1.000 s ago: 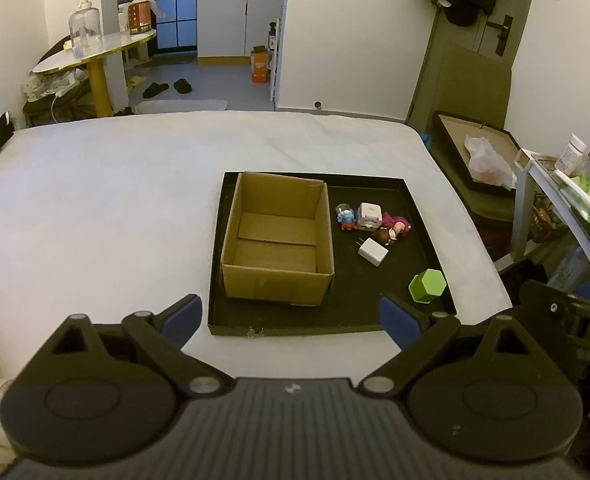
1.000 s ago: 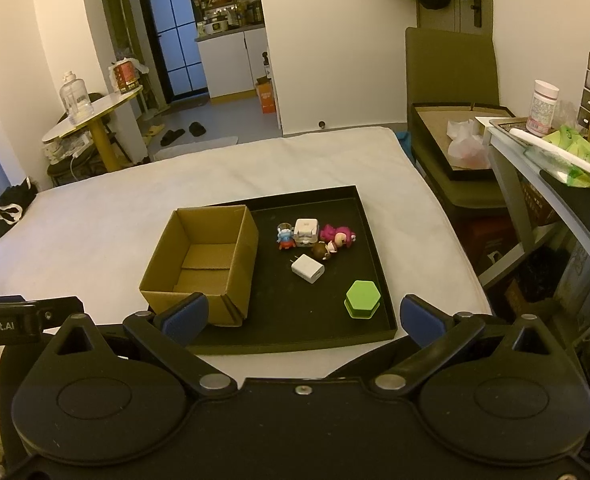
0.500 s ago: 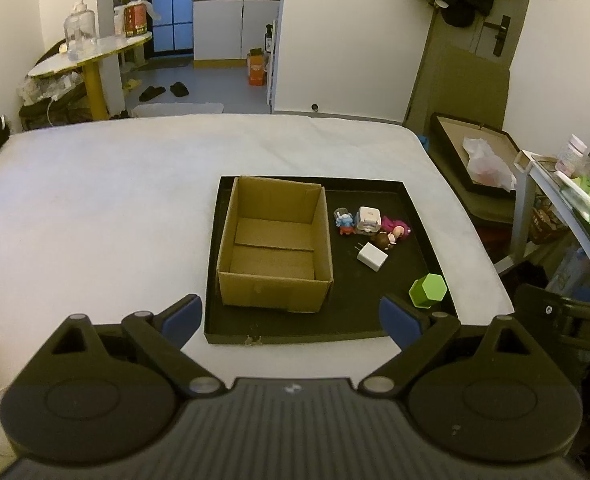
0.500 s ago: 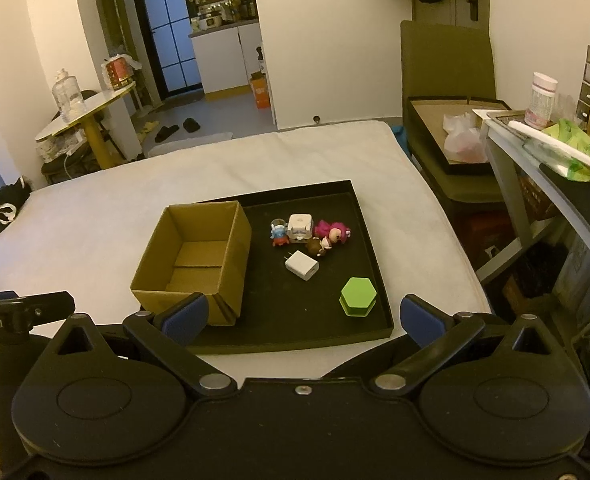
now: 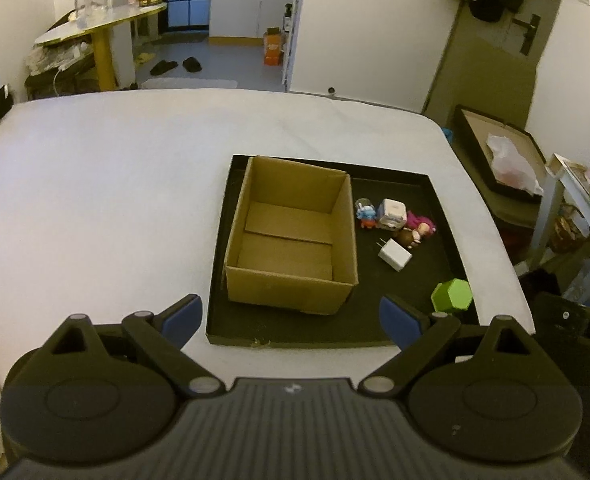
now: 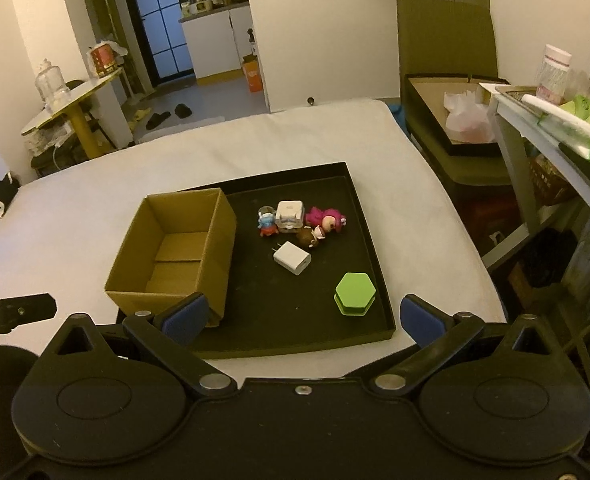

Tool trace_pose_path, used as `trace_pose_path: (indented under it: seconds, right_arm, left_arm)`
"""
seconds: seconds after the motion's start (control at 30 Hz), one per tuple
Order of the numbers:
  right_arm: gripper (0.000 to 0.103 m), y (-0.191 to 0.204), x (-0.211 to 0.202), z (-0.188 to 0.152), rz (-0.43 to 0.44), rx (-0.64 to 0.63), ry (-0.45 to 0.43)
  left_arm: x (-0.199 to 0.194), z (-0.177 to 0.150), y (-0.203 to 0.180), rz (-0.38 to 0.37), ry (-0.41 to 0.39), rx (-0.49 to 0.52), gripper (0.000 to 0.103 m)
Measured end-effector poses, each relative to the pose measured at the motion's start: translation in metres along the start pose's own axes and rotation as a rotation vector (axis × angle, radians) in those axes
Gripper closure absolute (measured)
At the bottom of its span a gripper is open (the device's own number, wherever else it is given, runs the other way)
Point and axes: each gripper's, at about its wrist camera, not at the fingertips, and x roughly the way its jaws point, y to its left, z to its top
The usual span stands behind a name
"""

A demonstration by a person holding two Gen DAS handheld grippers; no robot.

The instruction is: Organize rigid objects

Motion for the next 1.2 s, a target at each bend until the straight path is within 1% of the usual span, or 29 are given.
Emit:
trace_pose_path:
  seconds: [0.17, 0.47, 0.8, 0.93, 1.0, 1.07, 1.17, 1.2]
  right_arm:
    - [0.000, -0.007, 0.016, 0.005, 0.005, 0.030, 0.013]
    - [0.000, -0.018, 0.052, 0.009, -0.014, 0.088, 0.066]
    - [0.003, -0.035, 0.090, 0.015, -0.034, 0.147, 0.118]
    - [0.012, -0.043, 0.108, 0.016, -0.030, 0.194, 0.158]
    - [0.015, -0.047, 0.117, 0.016, -0.034, 0.213, 0.182]
    - [0.022, -0.052, 0.126, 0.016, -0.036, 0.232, 0.201]
    - [0.023, -0.058, 0.139, 0.014, -0.038, 0.254, 0.228]
    - [0.023, -0.059, 0.144, 0.013, -0.038, 0.258, 0.236]
  left_arm:
    - [0.012, 0.006, 0.010, 0.006, 0.005, -0.060, 0.009]
    - [0.036, 0.015, 0.023, 0.045, 0.027, -0.086, 0.010]
    - [0.075, 0.026, 0.030, 0.056, 0.074, -0.114, 0.011]
    - [0.090, 0.031, 0.032, 0.066, 0.087, -0.118, 0.013]
    - [0.100, 0.034, 0.035, 0.072, 0.095, -0.128, 0.014]
    - [0.108, 0.036, 0.037, 0.079, 0.098, -0.132, 0.016]
    - [0.121, 0.040, 0.041, 0.095, 0.099, -0.139, 0.019]
    - [0.125, 0.040, 0.042, 0.101, 0.099, -0.146, 0.022]
